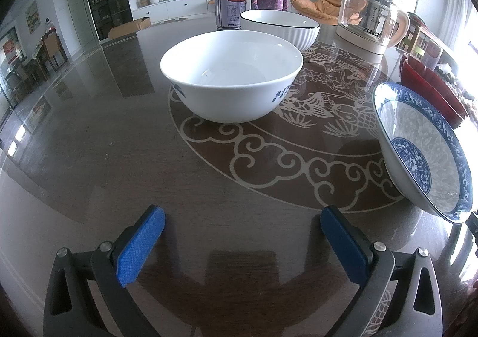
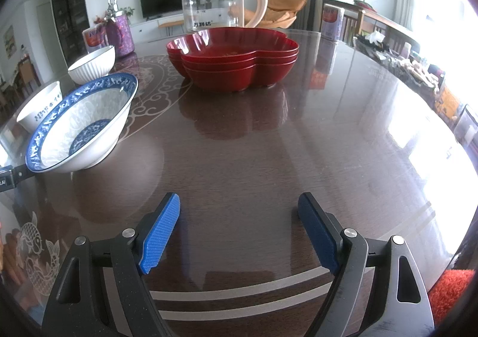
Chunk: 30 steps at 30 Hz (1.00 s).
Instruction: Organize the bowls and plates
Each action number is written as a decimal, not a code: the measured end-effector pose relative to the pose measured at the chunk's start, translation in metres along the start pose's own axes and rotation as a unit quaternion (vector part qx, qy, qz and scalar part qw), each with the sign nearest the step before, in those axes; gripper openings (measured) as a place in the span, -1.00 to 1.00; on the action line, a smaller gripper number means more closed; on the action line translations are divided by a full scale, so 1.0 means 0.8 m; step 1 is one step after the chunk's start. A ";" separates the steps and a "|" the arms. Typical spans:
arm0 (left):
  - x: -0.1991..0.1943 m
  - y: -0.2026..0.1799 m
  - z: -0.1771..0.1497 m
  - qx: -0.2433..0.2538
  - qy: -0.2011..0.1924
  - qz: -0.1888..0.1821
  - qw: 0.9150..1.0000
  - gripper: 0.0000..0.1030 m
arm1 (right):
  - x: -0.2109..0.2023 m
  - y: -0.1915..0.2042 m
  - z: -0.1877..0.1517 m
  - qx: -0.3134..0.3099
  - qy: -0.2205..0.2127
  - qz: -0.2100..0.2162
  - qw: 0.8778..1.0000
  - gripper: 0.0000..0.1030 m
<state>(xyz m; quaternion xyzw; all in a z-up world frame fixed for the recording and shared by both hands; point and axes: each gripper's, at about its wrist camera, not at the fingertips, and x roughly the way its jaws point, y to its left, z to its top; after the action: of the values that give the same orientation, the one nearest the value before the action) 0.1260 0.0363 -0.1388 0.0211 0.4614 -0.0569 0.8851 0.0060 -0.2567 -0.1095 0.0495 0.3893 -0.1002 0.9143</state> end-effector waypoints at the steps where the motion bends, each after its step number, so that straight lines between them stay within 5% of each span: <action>1: 0.000 0.000 0.000 0.000 0.000 0.000 1.000 1.00 | 0.000 0.000 0.000 0.000 0.000 0.000 1.000 0.63; 30: 0.001 0.000 0.001 0.001 0.001 -0.001 1.000 1.00 | 0.001 0.000 0.002 -0.003 0.003 0.003 1.000 0.63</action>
<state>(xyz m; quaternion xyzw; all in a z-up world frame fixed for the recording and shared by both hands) 0.1269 0.0362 -0.1391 0.0215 0.4623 -0.0586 0.8845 0.0076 -0.2572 -0.1088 0.0479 0.3919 -0.0962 0.9137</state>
